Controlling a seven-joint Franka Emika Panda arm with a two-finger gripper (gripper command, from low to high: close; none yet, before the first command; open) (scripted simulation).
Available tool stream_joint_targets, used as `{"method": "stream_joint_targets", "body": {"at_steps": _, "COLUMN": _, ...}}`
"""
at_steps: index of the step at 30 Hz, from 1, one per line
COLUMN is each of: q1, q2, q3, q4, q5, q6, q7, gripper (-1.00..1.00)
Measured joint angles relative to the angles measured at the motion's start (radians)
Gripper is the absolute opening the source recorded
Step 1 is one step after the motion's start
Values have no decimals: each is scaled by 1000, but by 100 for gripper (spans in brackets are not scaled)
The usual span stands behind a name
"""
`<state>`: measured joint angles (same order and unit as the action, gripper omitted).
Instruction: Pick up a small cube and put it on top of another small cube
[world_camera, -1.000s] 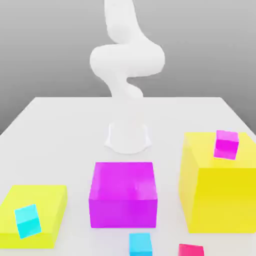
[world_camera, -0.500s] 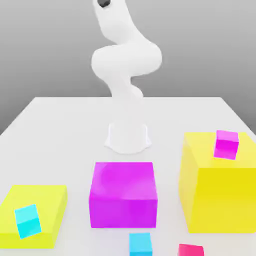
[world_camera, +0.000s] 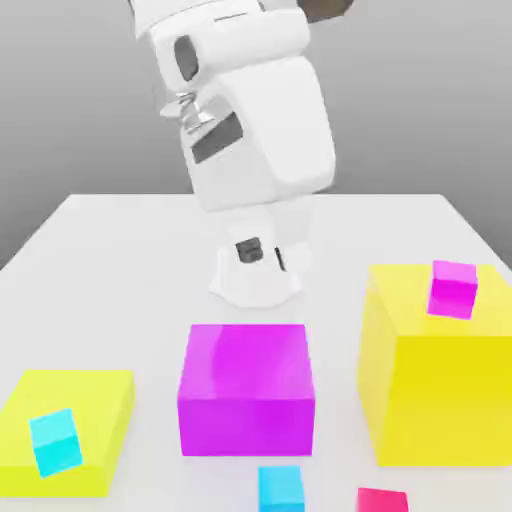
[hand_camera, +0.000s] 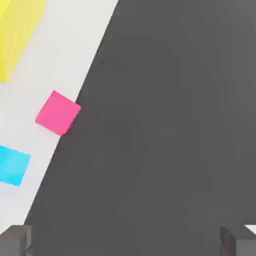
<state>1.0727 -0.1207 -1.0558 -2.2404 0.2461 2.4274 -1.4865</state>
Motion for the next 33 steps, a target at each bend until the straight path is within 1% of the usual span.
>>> {"method": "stream_joint_targets", "body": {"at_steps": 1, "q1": 13, "q2": 57, "q3": 7, "q4": 3, "q5": 58, "q6": 0, "q7": -84, "gripper": 0}}
{"method": "stream_joint_targets", "body": {"at_steps": 3, "q1": -23, "q2": 166, "q3": 50, "q4": 10, "q5": 159, "q6": -2, "q7": -241, "gripper": 0}}
{"method": "stream_joint_targets", "body": {"at_steps": 6, "q1": -61, "q2": 303, "q3": 133, "q4": 19, "q5": 258, "q6": 5, "q7": -438, "gripper": 0}}
{"method": "stream_joint_targets", "body": {"at_steps": 10, "q1": -102, "q2": 448, "q3": 248, "q4": 26, "q5": 312, "q6": 37, "q7": -645, "gripper": 0}}
{"method": "stream_joint_targets", "body": {"at_steps": 15, "q1": -132, "q2": 606, "q3": 378, "q4": 32, "q5": 318, "q6": 109, "q7": -846, "gripper": 0}}
{"method": "stream_joint_targets", "body": {"at_steps": 18, "q1": -199, "q2": 721, "q3": 478, "q4": 63, "q5": 406, "q6": 179, "q7": -932, "gripper": 0}}
{"method": "stream_joint_targets", "body": {"at_steps": 19, "q1": -217, "q2": 748, "q3": 502, "q4": 72, "q5": 428, "q6": 197, "q7": -949, "gripper": -100}}
{"method": "stream_joint_targets", "body": {"at_steps": 24, "q1": -217, "q2": 748, "q3": 502, "q4": 71, "q5": 425, "q6": 197, "q7": -947, "gripper": -100}}
{"method": "stream_joint_targets", "body": {"at_steps": 25, "q1": -224, "q2": 750, "q3": 507, "q4": 77, "q5": 419, "q6": 162, "q7": -955, "gripper": -100}}
{"method": "stream_joint_targets", "body": {"at_steps": 26, "q1": -217, "q2": 742, "q3": 499, "q4": 72, "q5": 417, "q6": 175, "q7": -948, "gripper": -100}}
{"method": "stream_joint_targets", "body": {"at_steps": 30, "q1": -141, "q2": 623, "q3": 387, "q4": 31, "q5": 307, "q6": 112, "q7": -849, "gripper": -100}}
{"method": "stream_joint_targets", "body": {"at_steps": 33, "q1": -145, "q2": 585, "q3": 291, "q4": 15, "q5": 288, "q6": 52, "q7": -715, "gripper": -100}}
